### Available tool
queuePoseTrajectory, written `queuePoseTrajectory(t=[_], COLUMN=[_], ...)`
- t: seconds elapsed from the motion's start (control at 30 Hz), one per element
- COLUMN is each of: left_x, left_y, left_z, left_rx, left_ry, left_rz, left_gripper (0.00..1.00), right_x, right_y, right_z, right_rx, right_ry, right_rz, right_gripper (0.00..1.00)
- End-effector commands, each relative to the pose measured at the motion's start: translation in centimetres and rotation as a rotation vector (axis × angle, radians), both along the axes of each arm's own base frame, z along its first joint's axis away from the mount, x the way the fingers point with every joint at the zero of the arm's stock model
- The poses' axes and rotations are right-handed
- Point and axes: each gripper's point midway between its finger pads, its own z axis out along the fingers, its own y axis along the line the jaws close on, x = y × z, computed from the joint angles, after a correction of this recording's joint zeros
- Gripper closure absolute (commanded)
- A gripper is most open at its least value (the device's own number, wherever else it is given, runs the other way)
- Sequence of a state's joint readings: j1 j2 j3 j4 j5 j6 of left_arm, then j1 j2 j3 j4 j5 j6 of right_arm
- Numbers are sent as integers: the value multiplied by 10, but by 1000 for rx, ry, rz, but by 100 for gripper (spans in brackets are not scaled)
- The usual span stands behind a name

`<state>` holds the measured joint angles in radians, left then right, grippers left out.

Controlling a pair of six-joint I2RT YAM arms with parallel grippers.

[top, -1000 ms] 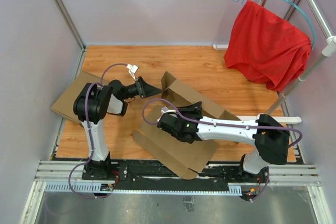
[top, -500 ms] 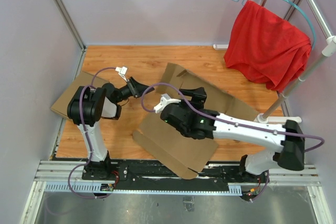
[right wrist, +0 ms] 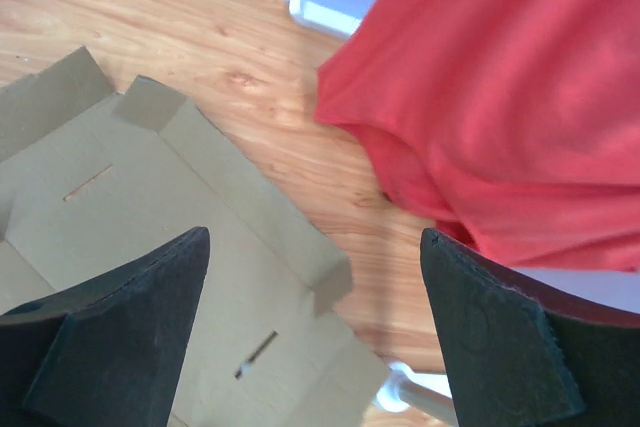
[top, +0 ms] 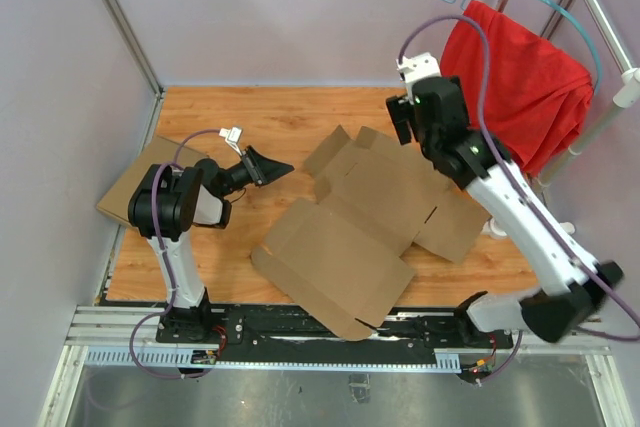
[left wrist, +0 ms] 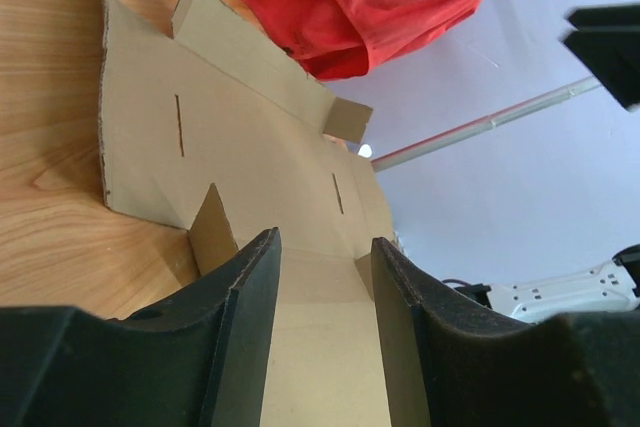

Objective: Fold the paper box

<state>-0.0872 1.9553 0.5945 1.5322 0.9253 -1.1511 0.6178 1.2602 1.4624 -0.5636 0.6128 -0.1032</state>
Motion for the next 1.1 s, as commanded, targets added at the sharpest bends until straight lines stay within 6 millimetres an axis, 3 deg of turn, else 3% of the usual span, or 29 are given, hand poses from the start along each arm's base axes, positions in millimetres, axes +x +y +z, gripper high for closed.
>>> queuePoseTrajectory(t=[0.0,0.17,0.4,0.6,1.07], left_x=[-10,16,43,43,35], left_y=[1,7,18,26,33], left_z=[48,30,25,18,1], left_rx=[-33,84,267,334,381], left_ry=[-259,-126,-27,26,48], left_rz=[-13,77,147,187,216], left_gripper=[53,52,50,49,49], right_x=[48,85,122,139,148], right_y=[20,2,10,6,-7], right_z=[-92,-136,-168,-191,-256], right_rx=[100,311,184,72,-24], right_ry=[304,373,486,540,739], right_rz=[15,-90,45,121,179], right_gripper=[13,10,7,8,15])
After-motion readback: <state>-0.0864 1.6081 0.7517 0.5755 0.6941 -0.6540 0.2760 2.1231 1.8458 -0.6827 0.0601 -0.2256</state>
